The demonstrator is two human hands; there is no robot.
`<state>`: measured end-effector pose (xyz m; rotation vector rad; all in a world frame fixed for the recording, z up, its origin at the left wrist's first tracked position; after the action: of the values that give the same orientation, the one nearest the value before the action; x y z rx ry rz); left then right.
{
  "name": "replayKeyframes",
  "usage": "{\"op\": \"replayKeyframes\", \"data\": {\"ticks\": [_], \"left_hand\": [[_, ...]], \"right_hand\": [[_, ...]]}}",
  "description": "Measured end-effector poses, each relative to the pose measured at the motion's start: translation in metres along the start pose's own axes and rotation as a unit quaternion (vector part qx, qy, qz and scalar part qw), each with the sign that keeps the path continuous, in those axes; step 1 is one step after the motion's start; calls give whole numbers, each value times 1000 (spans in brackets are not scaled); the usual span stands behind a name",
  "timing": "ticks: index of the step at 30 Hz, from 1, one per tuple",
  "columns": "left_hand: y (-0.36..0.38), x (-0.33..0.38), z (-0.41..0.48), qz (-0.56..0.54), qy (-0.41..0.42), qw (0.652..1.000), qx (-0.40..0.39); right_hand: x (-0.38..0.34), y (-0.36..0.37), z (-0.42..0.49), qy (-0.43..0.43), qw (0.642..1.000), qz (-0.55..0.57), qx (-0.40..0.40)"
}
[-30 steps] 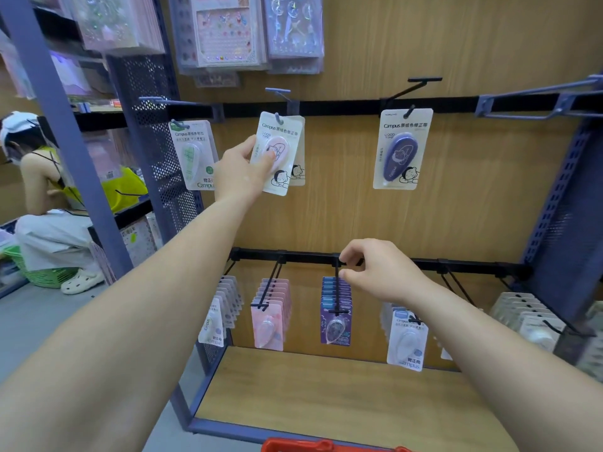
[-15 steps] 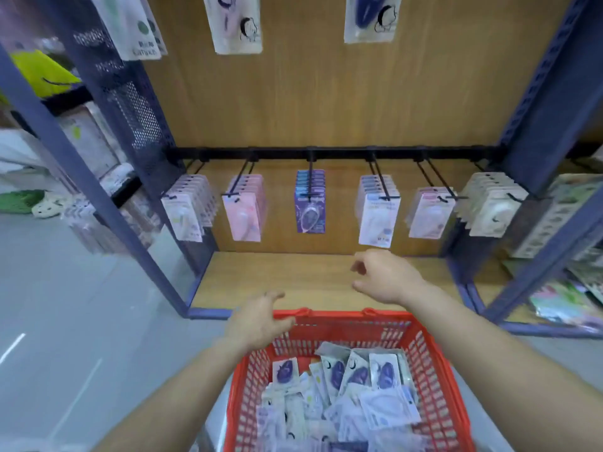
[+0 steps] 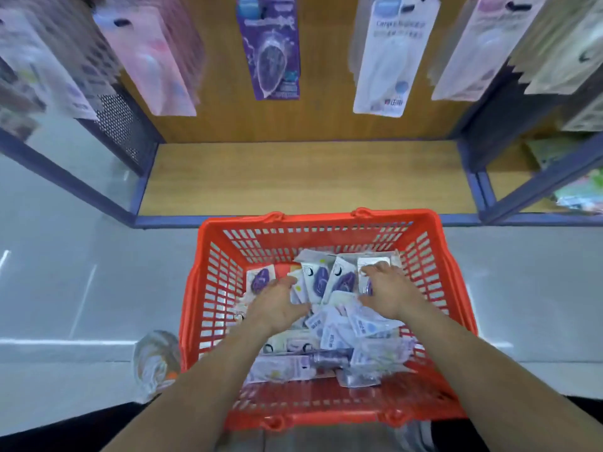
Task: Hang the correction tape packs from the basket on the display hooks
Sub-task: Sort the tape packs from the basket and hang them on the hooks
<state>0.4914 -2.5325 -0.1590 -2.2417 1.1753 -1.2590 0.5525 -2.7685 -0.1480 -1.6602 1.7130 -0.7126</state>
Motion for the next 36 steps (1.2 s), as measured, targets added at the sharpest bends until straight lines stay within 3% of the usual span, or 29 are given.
{"op": "replayKeyframes", "data": {"ticks": [6, 12, 17, 23, 28, 33, 36], "left_hand": [[28, -3, 46, -120, -67, 988, 69], [46, -1, 65, -229, -74, 965, 106], [53, 3, 71, -269, -96, 953, 102], [60, 9, 75, -325, -111, 936, 79], [59, 8, 69, -369, -88, 919, 105], [42, -16, 42, -406, -88, 898, 146], [32, -25, 29, -440, -82, 879, 162]], "right_hand": [[13, 27, 32, 87, 974, 182, 98], [18, 49, 50, 118, 948, 289, 63], [6, 50, 58, 65, 941, 332, 24], [3, 52, 50, 29, 908, 417, 18], [-10, 56, 45, -4, 902, 430, -41], [-31, 58, 34, -47, 848, 508, -142], [-51, 59, 31, -73, 844, 496, -189]]}}
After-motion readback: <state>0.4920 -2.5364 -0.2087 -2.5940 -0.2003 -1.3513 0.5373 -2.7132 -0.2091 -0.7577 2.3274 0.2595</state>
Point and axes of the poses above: each hand's wrist, its own z-axis towards the middle knuckle, its own y-axis out of the palm, x = y × z, the point moved 4 cm from there along z, towards the middle knuckle, and after that the axes turned 10 degrees about y, right-handed, at the moved point
